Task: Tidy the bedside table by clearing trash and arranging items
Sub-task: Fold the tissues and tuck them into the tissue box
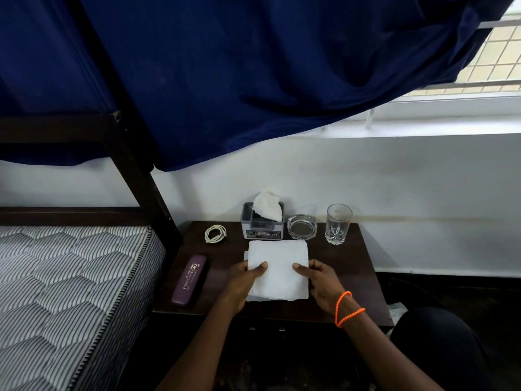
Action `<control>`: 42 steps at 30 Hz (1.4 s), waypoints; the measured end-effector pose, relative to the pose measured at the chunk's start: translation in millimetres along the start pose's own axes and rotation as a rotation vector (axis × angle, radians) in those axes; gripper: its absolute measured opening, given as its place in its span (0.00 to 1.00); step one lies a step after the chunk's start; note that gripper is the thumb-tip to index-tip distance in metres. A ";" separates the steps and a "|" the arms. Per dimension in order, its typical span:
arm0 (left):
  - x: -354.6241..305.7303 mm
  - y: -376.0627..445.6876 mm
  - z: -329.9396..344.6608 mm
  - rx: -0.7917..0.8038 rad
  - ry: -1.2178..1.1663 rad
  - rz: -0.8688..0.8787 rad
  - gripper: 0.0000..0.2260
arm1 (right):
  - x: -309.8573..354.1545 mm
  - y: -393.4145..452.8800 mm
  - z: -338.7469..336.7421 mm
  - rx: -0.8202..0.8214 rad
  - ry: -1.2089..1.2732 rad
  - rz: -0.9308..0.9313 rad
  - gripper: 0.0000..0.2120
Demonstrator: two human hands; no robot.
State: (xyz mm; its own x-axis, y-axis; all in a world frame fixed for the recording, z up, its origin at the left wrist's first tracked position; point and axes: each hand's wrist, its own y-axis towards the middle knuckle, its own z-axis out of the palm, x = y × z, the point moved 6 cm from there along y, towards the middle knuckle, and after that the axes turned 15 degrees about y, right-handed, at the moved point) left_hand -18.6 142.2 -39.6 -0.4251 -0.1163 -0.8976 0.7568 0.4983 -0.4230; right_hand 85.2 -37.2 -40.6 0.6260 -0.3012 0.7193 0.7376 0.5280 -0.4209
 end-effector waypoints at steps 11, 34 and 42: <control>-6.5 -5.4 3.0 -0.008 -0.052 -0.076 0.13 | -3.9 0.5 -0.6 -0.006 0.052 0.041 0.13; -9.0 -0.7 -3.5 -0.075 0.065 0.143 0.10 | 7.6 -4.7 9.1 0.022 -0.137 -0.164 0.10; -35.0 -7.9 -7.2 -0.161 0.077 0.351 0.12 | 34.4 -13.4 30.4 0.074 -0.306 -0.448 0.12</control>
State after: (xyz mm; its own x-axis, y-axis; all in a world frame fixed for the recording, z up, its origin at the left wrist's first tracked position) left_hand -13.3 148.6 -4.0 -0.1950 0.1468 -0.9697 0.7778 0.6255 -0.0617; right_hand 89.2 -30.5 6.6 0.1439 -0.2704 0.9519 0.8885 0.4589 -0.0040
